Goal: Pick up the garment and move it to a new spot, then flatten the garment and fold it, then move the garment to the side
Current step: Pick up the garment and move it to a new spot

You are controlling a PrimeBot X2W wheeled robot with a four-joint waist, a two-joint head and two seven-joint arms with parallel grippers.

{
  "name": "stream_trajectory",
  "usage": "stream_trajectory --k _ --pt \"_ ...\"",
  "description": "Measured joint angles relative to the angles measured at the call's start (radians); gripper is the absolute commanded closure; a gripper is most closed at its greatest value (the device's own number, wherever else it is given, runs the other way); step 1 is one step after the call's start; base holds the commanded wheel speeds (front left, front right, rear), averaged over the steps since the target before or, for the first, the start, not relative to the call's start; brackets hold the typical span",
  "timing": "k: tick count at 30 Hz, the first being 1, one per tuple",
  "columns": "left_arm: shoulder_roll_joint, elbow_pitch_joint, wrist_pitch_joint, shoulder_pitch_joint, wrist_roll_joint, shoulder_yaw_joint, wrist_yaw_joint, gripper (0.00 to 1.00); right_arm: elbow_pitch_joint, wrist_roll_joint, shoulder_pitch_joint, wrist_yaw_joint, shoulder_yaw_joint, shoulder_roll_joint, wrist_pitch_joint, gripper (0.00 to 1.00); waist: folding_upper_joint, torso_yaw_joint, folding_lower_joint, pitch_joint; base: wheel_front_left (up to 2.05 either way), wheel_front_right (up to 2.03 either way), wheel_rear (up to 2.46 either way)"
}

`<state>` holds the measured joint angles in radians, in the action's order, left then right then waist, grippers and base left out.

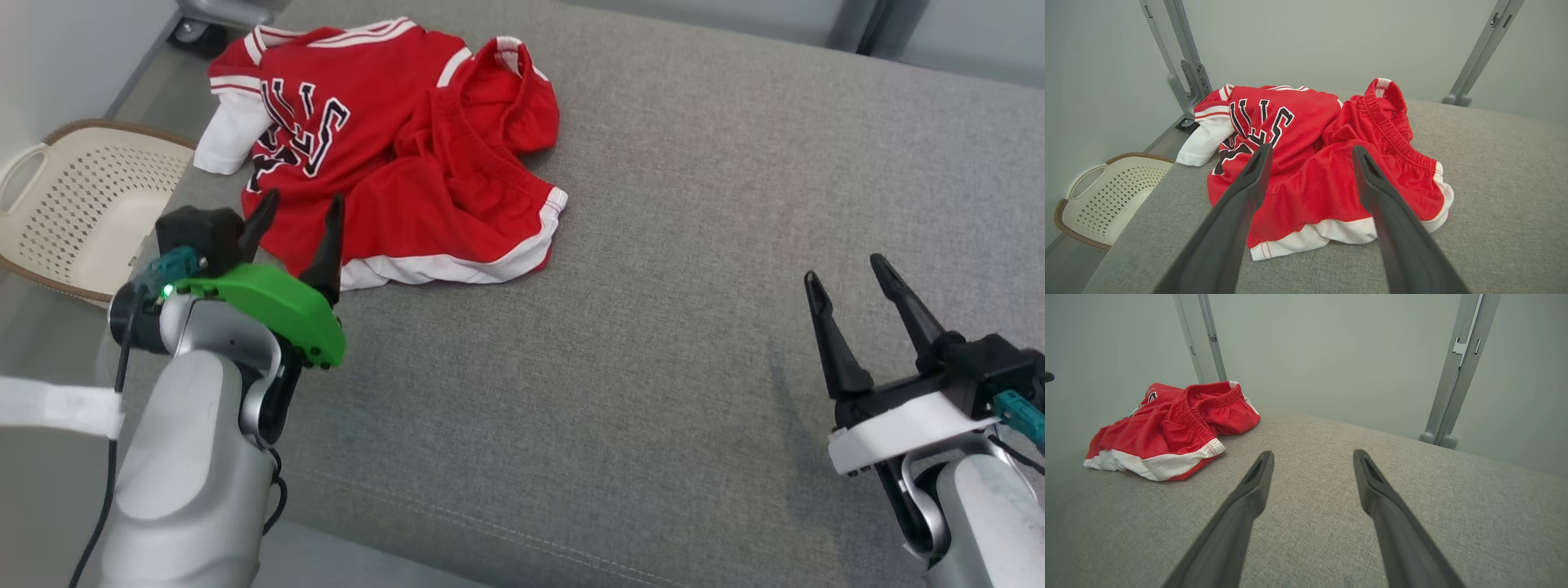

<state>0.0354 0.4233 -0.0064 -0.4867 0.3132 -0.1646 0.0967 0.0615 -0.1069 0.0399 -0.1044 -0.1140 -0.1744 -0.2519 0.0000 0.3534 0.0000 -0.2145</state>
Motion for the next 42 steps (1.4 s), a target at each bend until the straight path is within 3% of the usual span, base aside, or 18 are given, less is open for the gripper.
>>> stream_trajectory --k 10,29,30,32,42 --pt "-0.014 0.106 0.141 -0.148 0.049 -0.024 0.0 0.0 0.0 0.003 0.102 -0.003 -0.012 -0.016 0.0 0.0 0.0 -0.04 0.0001 -0.119 0.0 0.0 0.0" --pt "-0.015 0.32 0.292 -0.221 0.032 -0.034 -0.042 0.0 0.02 0.002 0.162 -0.01 -0.016 -0.018 0.0 0.0 0.0 -0.133 0.0001 -0.191 0.0 0.0 0.0" --pt "-0.013 0.326 0.297 -0.227 0.032 -0.033 -0.045 0.05 0.02 0.002 0.166 -0.01 -0.018 -0.018 0.0 0.0 0.0 -0.137 0.0 -0.194 0.0 0.0 0.0" --pt "-0.006 0.341 0.306 -0.248 0.026 -0.037 -0.045 1.0 0.02 0.002 0.171 -0.01 -0.018 -0.019 0.0 0.0 0.0 -0.144 0.0 -0.2 0.0 0.0 0.0" --pt "-0.007 0.383 0.314 -0.287 0.026 -0.058 -0.029 1.0 0.032 0.002 0.179 -0.01 0.0 -0.026 0.0 0.0 0.0 -0.155 0.0 -0.208 0.0 0.0 0.0"
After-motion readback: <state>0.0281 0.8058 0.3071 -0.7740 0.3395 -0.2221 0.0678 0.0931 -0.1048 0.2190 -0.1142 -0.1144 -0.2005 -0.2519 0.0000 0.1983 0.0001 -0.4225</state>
